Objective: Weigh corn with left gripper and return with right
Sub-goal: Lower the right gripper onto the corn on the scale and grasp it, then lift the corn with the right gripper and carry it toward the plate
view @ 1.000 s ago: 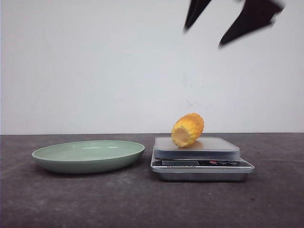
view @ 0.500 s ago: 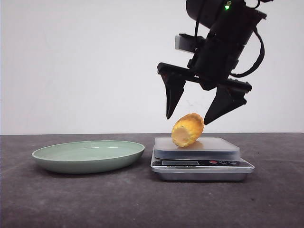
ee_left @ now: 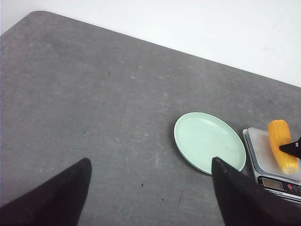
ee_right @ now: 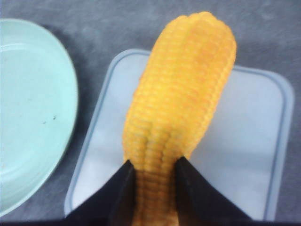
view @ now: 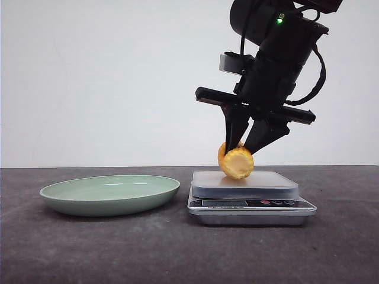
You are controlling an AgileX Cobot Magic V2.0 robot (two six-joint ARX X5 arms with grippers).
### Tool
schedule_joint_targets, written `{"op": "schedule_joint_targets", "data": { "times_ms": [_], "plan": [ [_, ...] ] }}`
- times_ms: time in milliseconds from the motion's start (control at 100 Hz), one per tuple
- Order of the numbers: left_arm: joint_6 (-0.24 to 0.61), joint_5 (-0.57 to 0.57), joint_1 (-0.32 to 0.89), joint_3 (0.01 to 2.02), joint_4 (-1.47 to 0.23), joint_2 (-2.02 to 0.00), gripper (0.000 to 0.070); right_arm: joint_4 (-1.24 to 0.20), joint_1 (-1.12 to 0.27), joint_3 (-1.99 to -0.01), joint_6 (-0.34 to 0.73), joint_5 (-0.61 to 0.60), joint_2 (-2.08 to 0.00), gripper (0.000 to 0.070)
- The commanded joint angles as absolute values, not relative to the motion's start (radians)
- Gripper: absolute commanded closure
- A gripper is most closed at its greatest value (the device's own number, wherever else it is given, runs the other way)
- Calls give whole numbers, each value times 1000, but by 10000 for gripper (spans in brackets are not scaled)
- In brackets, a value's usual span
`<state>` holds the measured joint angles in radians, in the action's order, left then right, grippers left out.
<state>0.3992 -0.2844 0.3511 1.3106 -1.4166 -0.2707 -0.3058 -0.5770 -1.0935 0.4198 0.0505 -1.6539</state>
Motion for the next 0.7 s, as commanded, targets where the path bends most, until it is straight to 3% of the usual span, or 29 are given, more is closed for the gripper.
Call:
{"op": "schedule_joint_targets", "data": {
  "times_ms": [0,330,690],
  "plan": [
    [382,-288,354,1326,-1413,-276,226,-287,-598,-1112,429,60,-1625,699],
    [387,-288,353,1326,-1409,-276,225,-280,-777,-1239,352,49,-1494,699],
    [404,-288,354,1327,-1400,-276,226,-273,-864,-1478,367,53,-1793,699]
  ]
}}
